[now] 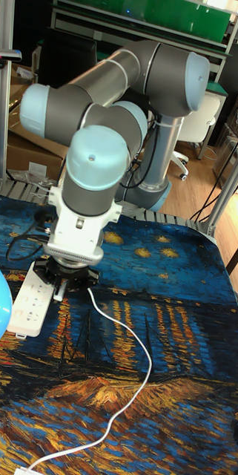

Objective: Plug in the power cord of the desk lamp, turn on the socket, and light up the desk lamp

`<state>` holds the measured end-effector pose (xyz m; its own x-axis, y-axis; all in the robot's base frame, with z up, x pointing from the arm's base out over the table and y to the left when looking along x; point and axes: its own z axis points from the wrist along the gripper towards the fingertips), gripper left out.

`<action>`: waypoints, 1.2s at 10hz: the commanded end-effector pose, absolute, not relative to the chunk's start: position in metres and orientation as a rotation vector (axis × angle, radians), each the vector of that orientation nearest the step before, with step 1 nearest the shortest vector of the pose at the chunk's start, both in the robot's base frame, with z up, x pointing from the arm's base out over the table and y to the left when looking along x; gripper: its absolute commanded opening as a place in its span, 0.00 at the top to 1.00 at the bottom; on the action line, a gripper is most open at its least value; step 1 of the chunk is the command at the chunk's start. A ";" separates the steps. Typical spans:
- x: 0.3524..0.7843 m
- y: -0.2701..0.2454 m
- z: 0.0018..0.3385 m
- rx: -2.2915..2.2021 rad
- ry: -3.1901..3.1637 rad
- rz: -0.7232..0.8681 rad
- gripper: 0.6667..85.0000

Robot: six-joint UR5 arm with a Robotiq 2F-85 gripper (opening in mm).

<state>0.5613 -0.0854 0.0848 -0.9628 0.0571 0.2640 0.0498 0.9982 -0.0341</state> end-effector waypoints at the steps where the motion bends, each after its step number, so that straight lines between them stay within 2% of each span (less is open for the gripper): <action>1: 0.588 -0.075 0.082 -0.136 -2.962 -0.053 0.99; 3: 0.586 -0.088 0.088 -0.161 -2.934 0.010 0.99; 4: 0.586 -0.084 0.099 -0.197 -2.896 -0.055 0.99; 7: 0.581 -0.109 0.110 -0.159 -2.865 -0.051 0.99; 9: 0.579 -0.133 0.103 -0.075 -2.872 -0.020 0.99; 12: 0.579 -0.137 0.086 -0.046 -2.863 -0.103 0.99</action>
<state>0.5801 -0.1312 0.0934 -0.9640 0.0472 0.2618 0.0545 0.9983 0.0206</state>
